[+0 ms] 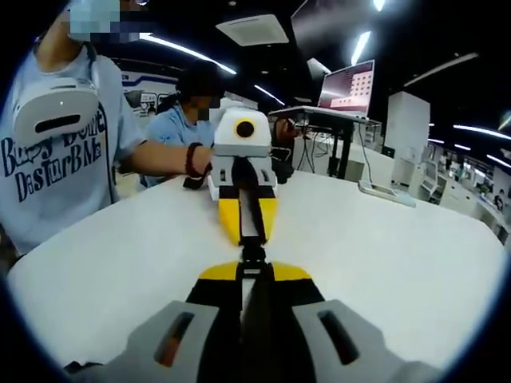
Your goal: Snap the two parts of the plastic buckle together until the buckle closes and remains connected.
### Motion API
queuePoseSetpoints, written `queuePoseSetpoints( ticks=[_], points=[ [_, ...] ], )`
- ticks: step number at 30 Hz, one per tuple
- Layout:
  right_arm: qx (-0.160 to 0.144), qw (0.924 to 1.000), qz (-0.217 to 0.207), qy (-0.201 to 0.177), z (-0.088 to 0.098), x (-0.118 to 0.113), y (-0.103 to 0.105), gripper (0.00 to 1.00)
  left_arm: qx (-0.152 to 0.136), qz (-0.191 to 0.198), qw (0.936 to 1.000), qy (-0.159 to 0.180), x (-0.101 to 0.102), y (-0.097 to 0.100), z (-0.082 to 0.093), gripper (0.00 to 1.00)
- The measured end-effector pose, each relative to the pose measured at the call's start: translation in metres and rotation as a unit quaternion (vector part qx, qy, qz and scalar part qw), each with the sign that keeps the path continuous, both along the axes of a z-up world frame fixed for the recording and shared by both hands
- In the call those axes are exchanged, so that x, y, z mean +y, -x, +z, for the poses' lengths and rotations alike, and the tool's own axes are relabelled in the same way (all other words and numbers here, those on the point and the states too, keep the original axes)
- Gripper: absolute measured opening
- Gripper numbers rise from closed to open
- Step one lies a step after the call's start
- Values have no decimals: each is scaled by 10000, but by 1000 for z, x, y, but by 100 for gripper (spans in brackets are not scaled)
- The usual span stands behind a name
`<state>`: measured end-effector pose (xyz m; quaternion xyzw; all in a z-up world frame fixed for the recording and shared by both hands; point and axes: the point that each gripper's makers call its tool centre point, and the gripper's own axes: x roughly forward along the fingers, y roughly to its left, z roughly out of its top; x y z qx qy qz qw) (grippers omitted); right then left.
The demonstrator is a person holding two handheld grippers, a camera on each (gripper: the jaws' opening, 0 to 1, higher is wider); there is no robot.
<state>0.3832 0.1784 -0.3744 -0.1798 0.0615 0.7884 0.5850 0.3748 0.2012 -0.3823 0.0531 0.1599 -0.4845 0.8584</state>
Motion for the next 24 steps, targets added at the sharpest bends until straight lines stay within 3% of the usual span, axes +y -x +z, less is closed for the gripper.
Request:
queuePoseSetpoints(
  ticks=[24],
  points=[
    [70, 9999, 120, 39, 0, 1, 3, 12, 25, -110, 9999, 7, -1, 3, -1, 11]
  ],
)
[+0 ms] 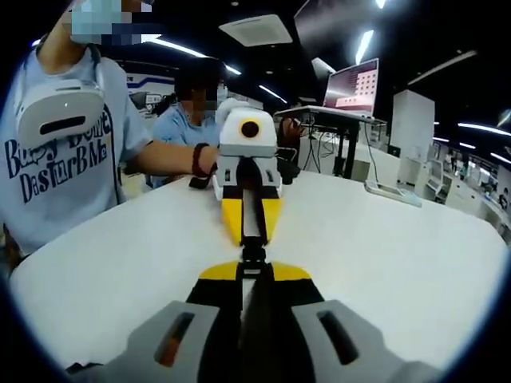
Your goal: Snap the two parts of the plastic buckle together until the buckle closes and remains connected.
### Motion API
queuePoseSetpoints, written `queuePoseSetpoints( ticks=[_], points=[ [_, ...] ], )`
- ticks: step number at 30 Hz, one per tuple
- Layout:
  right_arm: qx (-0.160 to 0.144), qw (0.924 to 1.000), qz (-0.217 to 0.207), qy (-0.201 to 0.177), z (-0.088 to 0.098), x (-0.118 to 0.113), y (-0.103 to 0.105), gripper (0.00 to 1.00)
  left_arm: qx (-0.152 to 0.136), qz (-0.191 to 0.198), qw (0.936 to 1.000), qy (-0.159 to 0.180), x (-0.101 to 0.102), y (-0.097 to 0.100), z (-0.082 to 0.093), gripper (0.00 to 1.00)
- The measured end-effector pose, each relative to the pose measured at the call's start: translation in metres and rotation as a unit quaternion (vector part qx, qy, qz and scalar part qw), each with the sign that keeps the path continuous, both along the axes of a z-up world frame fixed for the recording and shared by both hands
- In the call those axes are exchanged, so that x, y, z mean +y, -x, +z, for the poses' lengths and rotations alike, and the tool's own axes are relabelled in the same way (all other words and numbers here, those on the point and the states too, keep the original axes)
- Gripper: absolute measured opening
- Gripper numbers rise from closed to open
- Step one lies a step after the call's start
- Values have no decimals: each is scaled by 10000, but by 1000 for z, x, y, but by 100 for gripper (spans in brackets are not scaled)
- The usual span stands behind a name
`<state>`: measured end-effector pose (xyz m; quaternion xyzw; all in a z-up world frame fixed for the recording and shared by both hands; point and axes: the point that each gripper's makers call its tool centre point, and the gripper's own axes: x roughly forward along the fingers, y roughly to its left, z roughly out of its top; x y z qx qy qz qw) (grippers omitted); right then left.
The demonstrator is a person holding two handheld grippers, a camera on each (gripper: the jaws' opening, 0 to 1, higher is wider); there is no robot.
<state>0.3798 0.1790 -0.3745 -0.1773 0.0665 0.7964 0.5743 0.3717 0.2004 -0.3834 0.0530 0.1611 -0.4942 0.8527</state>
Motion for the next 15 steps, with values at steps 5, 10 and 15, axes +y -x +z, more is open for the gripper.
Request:
queuePoseSetpoints(
  ticks=[5, 10, 15],
  points=[
    [-30, 10000, 24, -7, 0, 0, 1, 11, 16, -9, 10000, 6, 1, 0, 0, 11],
    [-27, 10000, 44, -8, 0, 0, -4, 11, 31, -10, 10000, 10, 1, 1, 0, 10],
    [-43, 9999, 89, -18, 1, 0, -5, 11, 53, -32, 10000, 17, 1, 1, 0, 10]
  ],
)
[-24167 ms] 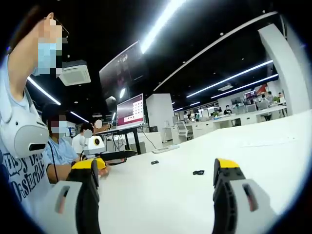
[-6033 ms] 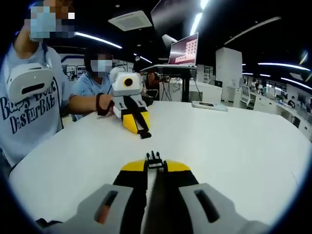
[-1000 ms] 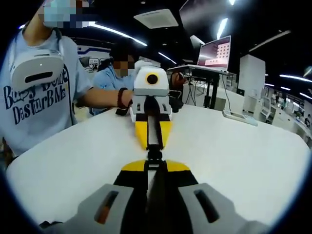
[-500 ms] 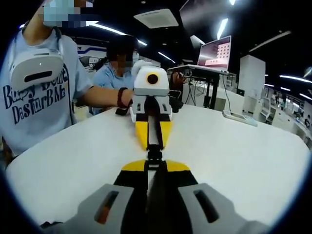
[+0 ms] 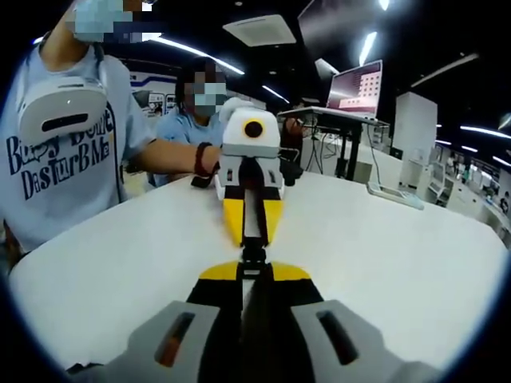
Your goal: Snap the two parts of the plastic buckle together until the buckle closes and remains connected.
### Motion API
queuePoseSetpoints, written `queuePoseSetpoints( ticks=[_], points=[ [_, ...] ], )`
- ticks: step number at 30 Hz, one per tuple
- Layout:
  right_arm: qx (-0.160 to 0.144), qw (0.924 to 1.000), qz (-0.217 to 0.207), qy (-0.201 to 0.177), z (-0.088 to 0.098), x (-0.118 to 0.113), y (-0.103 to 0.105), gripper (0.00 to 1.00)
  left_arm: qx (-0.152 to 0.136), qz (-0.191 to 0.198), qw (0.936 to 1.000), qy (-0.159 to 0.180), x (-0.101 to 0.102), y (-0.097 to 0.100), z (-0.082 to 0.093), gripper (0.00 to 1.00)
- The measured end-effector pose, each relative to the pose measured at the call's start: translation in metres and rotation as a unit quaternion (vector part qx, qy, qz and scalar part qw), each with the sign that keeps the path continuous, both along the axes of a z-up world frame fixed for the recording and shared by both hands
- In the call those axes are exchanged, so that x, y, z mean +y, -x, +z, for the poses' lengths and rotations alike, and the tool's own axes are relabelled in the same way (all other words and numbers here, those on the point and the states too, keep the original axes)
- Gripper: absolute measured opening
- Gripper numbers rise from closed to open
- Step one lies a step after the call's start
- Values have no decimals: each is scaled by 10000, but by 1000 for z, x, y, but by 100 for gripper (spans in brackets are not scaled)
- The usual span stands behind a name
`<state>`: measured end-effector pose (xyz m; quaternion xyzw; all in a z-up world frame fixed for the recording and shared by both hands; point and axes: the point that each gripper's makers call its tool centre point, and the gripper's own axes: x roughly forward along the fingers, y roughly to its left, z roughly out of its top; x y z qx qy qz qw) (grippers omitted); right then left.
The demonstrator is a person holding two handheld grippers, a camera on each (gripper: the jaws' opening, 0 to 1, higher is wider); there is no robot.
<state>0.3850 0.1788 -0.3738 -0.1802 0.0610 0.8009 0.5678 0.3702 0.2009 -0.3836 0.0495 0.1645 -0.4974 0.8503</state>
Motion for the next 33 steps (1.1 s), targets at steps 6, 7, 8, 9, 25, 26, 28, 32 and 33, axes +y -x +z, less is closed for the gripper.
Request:
queuePoseSetpoints(
  ticks=[6, 7, 8, 9, 25, 26, 28, 32, 33],
  points=[
    [17, 10000, 12, 14, 0, 0, 3, 11, 32, -8, 10000, 8, -1, 1, 0, 10],
    [23, 10000, 10, 18, 0, 0, 3, 11, 35, -6, 10000, 7, -1, 1, 0, 10],
    [13, 10000, 12, 14, 0, 0, 3, 11, 35, -7, 10000, 7, -1, 1, 0, 10],
    [11, 10000, 10, 14, 0, 0, 3, 11, 38, -4, 10000, 6, -1, 1, 0, 10],
    [2, 9999, 113, -27, 0, 3, 10, 10, 41, -160, 9999, 9, -9, -1, -1, 10],
    [0, 9999, 116, -31, 1, 3, 7, 10, 41, -159, 9999, 10, -10, 0, -1, 10],
    [-83, 9999, 109, -25, -1, 3, 14, 10, 40, -160, 9999, 10, -11, 0, -1, 10],
    [231, 9997, 93, -44, 1, 3, 14, 10, 26, -146, 9999, 6, -14, 4, 0, 10],
    [150, 9998, 88, -39, 1, 3, 8, 10, 21, -146, 9999, 4, -14, 4, 0, 10]
  ],
)
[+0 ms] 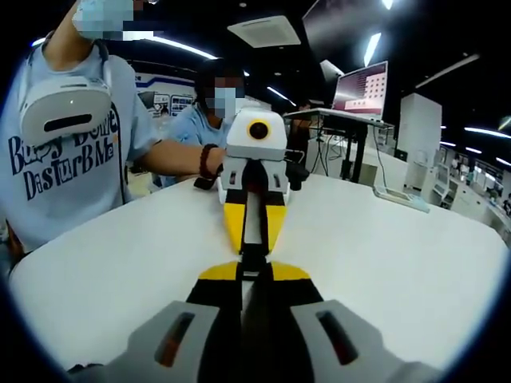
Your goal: Snap the two parts of the plastic buckle together until the buckle closes and remains connected.
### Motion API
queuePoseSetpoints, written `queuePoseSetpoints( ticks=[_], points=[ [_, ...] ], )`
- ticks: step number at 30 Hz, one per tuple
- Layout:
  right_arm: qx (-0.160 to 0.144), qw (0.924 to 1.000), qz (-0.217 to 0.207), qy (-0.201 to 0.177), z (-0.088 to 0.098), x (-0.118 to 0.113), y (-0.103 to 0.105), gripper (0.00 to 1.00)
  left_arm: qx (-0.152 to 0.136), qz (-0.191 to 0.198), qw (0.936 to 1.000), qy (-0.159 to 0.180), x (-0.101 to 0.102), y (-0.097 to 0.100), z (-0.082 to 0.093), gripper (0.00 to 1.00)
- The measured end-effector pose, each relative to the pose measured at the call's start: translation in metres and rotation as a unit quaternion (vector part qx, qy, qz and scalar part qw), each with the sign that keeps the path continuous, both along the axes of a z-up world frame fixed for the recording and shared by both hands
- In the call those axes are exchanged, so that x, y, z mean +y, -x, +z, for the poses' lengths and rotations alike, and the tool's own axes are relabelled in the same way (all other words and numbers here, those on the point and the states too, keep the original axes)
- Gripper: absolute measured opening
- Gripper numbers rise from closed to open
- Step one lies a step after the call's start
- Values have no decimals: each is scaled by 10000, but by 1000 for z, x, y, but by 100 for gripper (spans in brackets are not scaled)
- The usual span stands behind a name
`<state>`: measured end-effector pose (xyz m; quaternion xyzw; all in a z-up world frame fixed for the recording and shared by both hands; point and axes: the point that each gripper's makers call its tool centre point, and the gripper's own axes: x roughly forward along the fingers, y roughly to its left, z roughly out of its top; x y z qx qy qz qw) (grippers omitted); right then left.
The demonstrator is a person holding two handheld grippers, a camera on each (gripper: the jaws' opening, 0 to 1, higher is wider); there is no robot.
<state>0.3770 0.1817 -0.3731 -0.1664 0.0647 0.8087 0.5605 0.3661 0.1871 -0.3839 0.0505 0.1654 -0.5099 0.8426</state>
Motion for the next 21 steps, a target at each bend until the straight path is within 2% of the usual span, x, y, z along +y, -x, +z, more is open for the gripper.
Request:
queuePoseSetpoints(
  ticks=[7, 12, 21],
  points=[
    [-68, 10000, -17, 8, -1, 0, 5, 11, -10, 4, 10000, 1, 2, 0, 1, 10],
    [-34, 10000, -23, 5, 0, -1, -3, 11, -20, 15, 10000, -1, 3, 1, 1, 10],
    [-58, 10000, -3, 5, 0, 0, 1, 11, 39, 6, 10000, 24, 6, 2, 0, 10]
  ],
)
